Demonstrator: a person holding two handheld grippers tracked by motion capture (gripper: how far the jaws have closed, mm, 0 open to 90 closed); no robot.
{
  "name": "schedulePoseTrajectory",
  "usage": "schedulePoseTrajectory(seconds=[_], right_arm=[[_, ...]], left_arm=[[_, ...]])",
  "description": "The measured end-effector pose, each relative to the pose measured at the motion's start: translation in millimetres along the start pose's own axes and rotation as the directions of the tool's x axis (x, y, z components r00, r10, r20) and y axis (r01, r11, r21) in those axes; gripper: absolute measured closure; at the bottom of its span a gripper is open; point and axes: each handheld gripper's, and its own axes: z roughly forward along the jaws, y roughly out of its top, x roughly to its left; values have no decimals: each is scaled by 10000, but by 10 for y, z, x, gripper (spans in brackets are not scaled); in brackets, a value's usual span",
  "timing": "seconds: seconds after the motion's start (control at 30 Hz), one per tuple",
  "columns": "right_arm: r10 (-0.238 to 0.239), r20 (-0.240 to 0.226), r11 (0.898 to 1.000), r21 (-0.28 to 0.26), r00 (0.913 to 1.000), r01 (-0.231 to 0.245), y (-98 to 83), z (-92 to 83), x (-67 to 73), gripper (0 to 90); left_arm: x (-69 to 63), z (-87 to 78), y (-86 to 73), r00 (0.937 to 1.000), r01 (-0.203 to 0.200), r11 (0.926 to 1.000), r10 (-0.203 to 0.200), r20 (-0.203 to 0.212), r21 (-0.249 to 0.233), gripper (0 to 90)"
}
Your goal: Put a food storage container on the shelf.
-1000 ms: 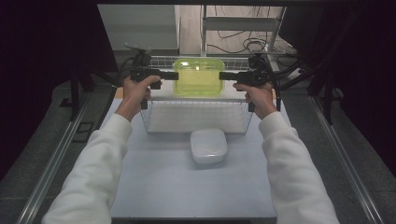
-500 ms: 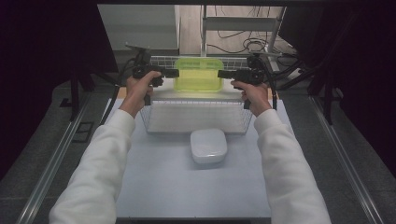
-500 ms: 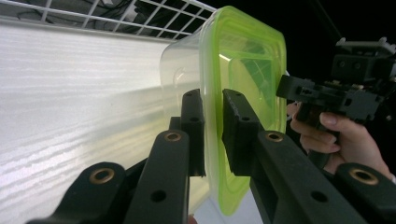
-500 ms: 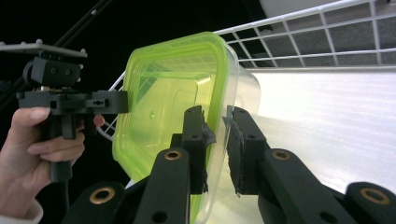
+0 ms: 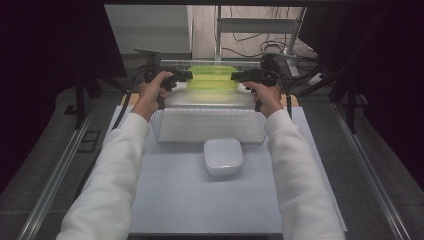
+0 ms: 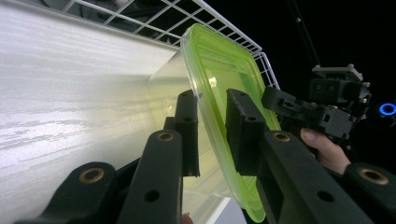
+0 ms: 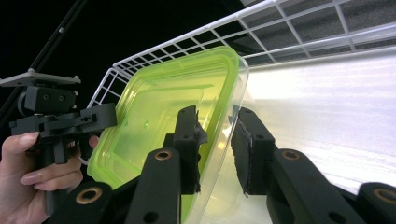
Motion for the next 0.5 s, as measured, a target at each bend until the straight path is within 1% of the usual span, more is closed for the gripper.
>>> schedulePoseTrajectory(seconds=[0.13, 0.2, 0.23, 0.27, 0.3, 0.33, 0.37, 0.4, 0.43, 0.47, 0.5], right_arm=[[98, -2, 9999, -56, 10000, -98, 2, 14, -10, 709], [0, 23, 9999, -115, 10000, 1, 0, 15, -10, 706], [-24, 60, 9999, -149, 10000, 25, -8, 14, -1, 701], [-24, 60, 9999, -149, 10000, 25, -8, 14, -1, 701], [-112, 106, 9997, -193, 9999, 114, -16, 14, 6, 687], [-240, 165, 9993, -275, 9996, 244, -23, 14, 17, 634], [-435, 303, 9976, -527, 9986, 451, -27, 12, 43, 524], [-592, 393, 9961, -633, 9975, 616, -27, 7, 54, 487], [-592, 393, 9961, -633, 9975, 616, -27, 7, 54, 487], [-925, 420, 9914, -891, 9948, 960, -30, -22, 96, 442], [-1074, 422, 9890, -973, 9933, 1111, -33, -35, 110, 426]], left_arm=[[27, 5, 13, 9999, 93, 10000, -94, 137, 33, 746], [19, 10, 6, 9999, -110, 9999, 110, 58, 10, 736], [14, 12, 1, 9998, -201, 9998, 201, -44, 2, 717], [14, 12, 1, 9998, -201, 9998, 201, -44, 2, 693], [7, 11, -4, 9992, -351, 9994, 350, -169, -23, 693], [-1, 8, -9, 9984, -494, 9987, 491, -268, -97, 666], [-16, 4, -16, 9969, -664, 9976, 654, -443, -210, 595], [-31, 0, -21, 9948, -858, 9960, 843, -573, -255, 557], [-53, -3, -28, 9910, -1142, 9930, 1117, -739, -304, 557], [-108, -16, -49, 9843, -1546, 9867, 1494, -940, -509, 452], [-140, -30, -59, 9797, -1783, 9823, 1717, -1039, -576, 420]])
